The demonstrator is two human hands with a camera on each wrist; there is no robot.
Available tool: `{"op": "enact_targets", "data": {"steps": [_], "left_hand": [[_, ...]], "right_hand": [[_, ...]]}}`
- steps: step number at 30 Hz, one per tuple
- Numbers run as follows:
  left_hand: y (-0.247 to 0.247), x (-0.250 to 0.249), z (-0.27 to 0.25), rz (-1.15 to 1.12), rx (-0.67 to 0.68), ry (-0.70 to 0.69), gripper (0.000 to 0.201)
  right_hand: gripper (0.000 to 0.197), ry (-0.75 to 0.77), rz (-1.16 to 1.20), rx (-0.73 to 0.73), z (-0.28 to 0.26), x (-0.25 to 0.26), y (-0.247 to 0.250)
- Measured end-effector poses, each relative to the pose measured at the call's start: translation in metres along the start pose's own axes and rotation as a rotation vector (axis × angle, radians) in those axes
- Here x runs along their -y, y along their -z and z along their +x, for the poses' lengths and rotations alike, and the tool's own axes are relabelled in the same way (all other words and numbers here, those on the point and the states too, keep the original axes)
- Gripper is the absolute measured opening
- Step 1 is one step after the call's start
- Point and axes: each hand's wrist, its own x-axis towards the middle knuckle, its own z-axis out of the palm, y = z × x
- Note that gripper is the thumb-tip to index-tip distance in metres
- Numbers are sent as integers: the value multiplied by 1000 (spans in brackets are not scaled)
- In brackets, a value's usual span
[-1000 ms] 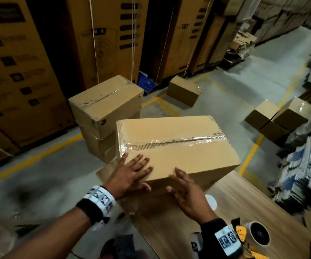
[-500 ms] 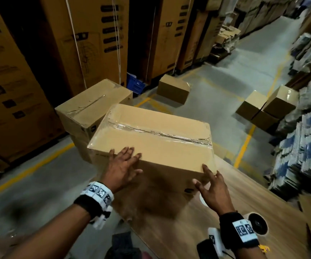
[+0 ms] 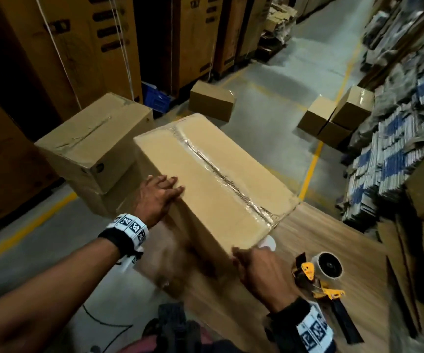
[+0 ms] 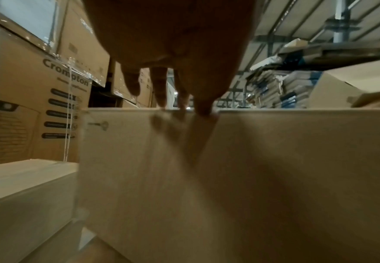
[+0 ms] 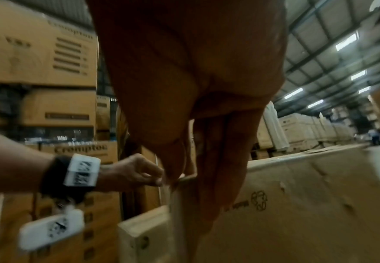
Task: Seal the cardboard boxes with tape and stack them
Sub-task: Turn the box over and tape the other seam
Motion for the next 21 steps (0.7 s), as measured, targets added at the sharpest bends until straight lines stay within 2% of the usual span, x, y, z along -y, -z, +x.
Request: {"op": "enact_targets", "data": {"steps": [2, 4, 6, 7, 9, 10, 12, 14, 18, 21], "left_hand": [[9, -14, 5, -136, -93, 126, 32], [15, -33, 6, -244, -94, 194, 26], [16, -50, -2, -339, -28, 222, 31], [17, -59, -10, -382, 20, 228, 41], [15, -77, -33, -424, 133, 216, 73], [11, -85, -45, -422, 192, 202, 87], [0, -99, -68, -374, 255, 141, 104], [-6, -114, -79, -293, 262, 93, 107], [-23, -130, -71, -54, 231, -8, 92], [-31, -117, -61, -1, 174, -127, 75]], "right_hand": [[23, 129, 298, 131, 4, 24, 2], [30, 179, 516, 152, 9, 34, 2], [34, 148, 604, -14, 14, 25, 2], [33, 118, 624, -133, 15, 15, 4], [29, 88, 478, -378, 20, -18, 3], [34, 43, 340, -431, 23, -37, 1], [59, -159, 225, -317, 25, -68, -4], [76, -273, 304, -215, 20, -83, -13], [63, -311, 340, -198, 6, -73, -8], [51, -388, 324, -200, -7, -70, -5]]}}
